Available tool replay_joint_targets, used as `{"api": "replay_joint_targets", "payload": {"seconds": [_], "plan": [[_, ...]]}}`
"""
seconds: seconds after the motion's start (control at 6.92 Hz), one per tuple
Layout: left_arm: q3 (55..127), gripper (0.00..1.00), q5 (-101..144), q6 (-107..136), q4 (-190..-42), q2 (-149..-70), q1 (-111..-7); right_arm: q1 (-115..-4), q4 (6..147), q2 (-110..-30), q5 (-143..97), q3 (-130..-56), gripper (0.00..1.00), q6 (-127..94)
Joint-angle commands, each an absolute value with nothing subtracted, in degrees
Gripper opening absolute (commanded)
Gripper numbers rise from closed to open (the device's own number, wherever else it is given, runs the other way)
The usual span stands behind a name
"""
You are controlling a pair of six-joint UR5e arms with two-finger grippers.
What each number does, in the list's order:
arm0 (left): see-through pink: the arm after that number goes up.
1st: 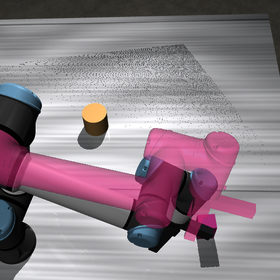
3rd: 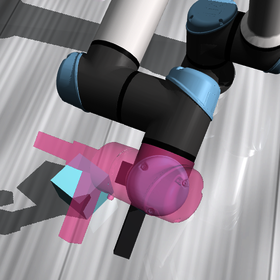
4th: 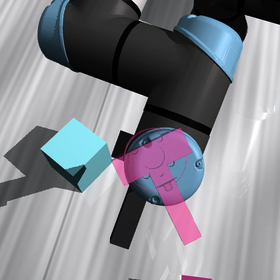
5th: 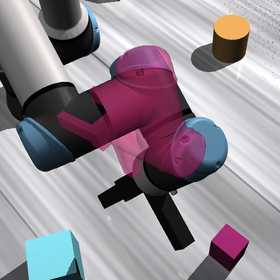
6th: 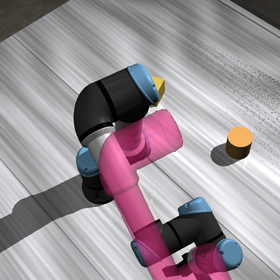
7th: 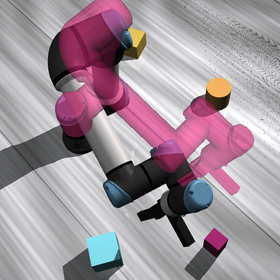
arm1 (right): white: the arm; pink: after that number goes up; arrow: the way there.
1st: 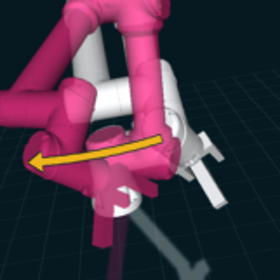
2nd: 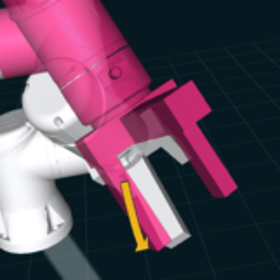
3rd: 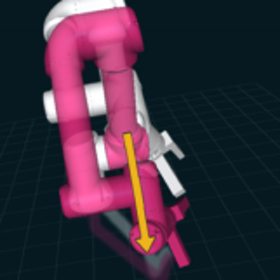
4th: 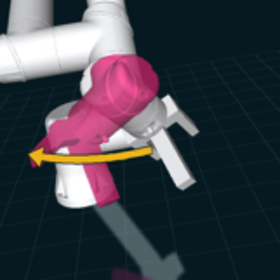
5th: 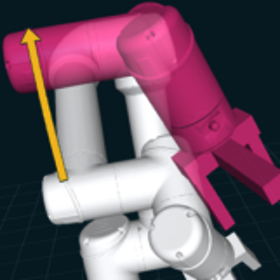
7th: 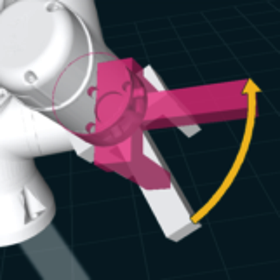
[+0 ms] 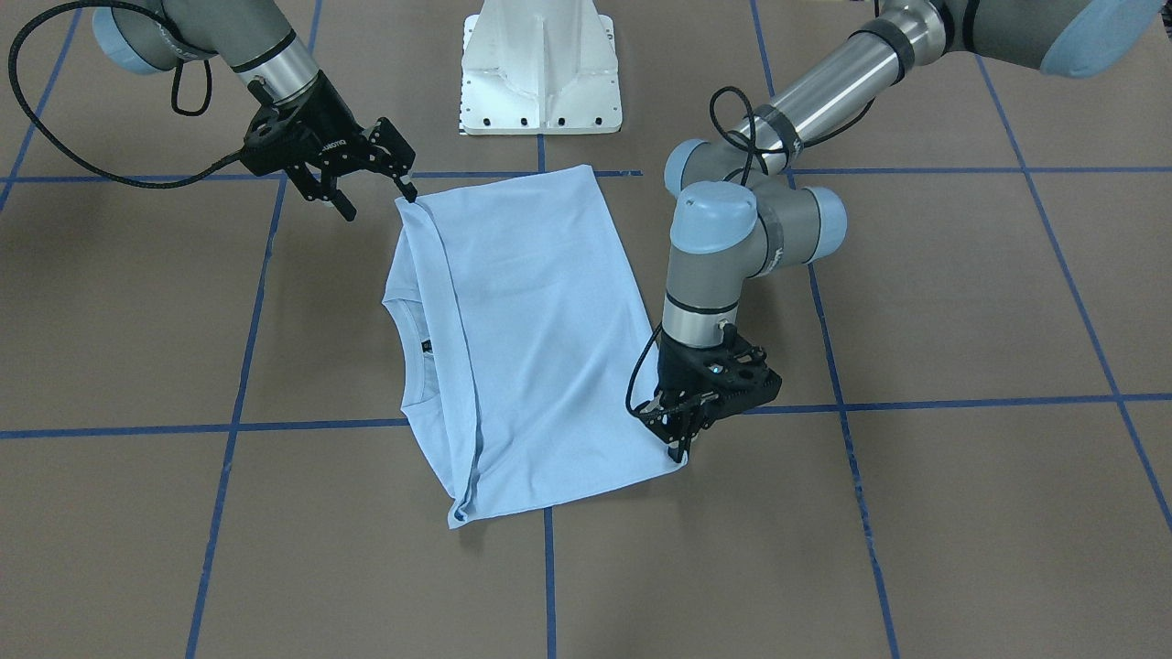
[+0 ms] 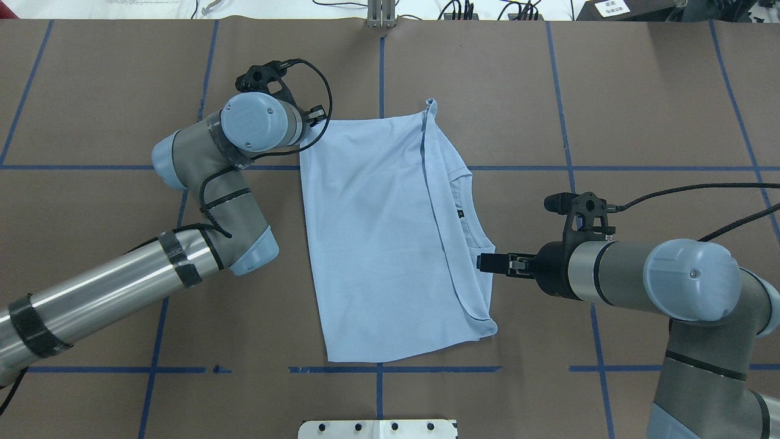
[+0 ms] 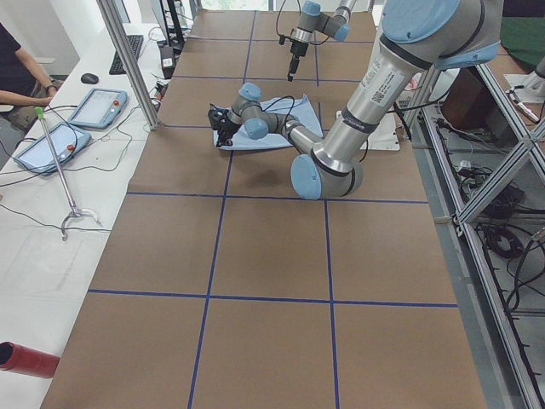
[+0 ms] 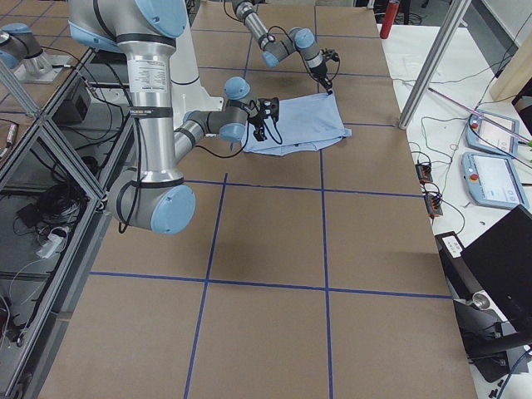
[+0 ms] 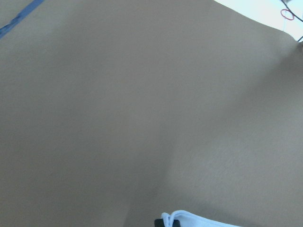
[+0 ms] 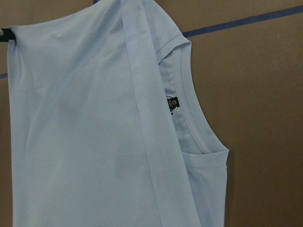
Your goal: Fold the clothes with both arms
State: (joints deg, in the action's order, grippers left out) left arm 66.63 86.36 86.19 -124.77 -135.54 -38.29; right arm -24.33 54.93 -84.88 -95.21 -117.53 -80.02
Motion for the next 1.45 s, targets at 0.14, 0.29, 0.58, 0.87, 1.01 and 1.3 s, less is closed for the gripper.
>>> {"api": "replay_joint_targets", "payload": {"seconds": [0.14,0.29,0.58,0.87,1.01,1.3], "plan": [[52.3,0.0,82.6,81.3,-136.2,-143.1,-38.8,-24.3,55.0,-84.5,-95.3,-116.9,1.0,-80.1],[51.9,0.0,82.6,80.2,-136.3,-142.9,-40.0,-24.2,55.0,-84.4,-95.3,-116.6,1.0,-80.1],[51.8,1.0,82.6,80.1,-135.9,-142.5,-41.1,-24.1,55.7,-83.5,-95.3,-116.1,1.0,-80.0],[52.8,1.0,84.8,79.5,-135.2,-141.6,-43.5,-24.0,56.5,-79.1,-95.2,-112.1,1.0,-79.9],[59.0,1.0,89.8,79.1,-133.2,-137.6,-43.6,-24.0,63.2,-75.4,-94.7,-111.5,1.0,-78.6],[77.5,1.0,91.4,76.8,-124.2,-129.4,-43.6,-24.0,80.1,-66.6,-94.6,-110.5,1.0,-67.3]]}}
